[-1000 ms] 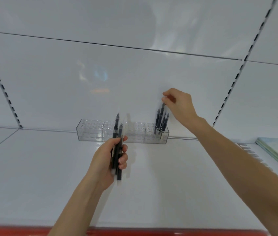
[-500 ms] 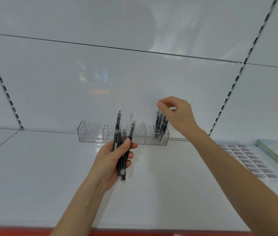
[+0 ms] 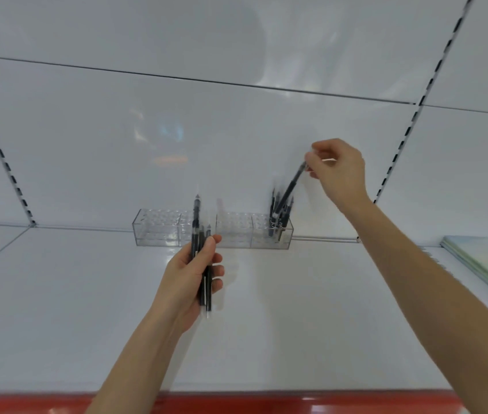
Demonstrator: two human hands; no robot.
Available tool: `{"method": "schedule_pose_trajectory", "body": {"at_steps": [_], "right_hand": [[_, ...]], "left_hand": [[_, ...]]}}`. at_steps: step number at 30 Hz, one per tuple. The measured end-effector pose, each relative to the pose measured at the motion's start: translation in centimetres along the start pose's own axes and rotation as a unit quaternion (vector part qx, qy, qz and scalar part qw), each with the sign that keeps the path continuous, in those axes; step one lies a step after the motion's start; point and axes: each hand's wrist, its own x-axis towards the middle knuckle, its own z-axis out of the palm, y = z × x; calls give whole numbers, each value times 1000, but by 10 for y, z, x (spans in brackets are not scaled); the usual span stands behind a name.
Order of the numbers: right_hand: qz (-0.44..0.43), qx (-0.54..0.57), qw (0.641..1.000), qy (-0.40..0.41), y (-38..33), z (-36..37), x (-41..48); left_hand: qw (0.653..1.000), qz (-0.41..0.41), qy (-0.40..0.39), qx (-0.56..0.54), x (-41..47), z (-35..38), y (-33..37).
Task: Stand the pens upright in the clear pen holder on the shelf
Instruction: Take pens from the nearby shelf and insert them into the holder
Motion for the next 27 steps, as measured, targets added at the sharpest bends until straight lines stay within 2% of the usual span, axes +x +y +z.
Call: {"method": "schedule_pose_trajectory", "body": {"at_steps": [4, 12, 19, 27], "right_hand": [[-54, -79, 995, -35, 13, 12, -5], [-104, -95, 987, -73, 6, 20, -5], [-107, -97, 987, -66, 7, 20, -5], [-88, -160, 974, -133, 19, 22, -7]], "left_hand": [[1000, 2, 0, -18, 2, -3, 0], [1000, 22, -6, -15, 1, -12, -1], [1000, 13, -5, -20, 1, -15, -2], [999, 11, 13, -31, 0, -14, -1]]}}
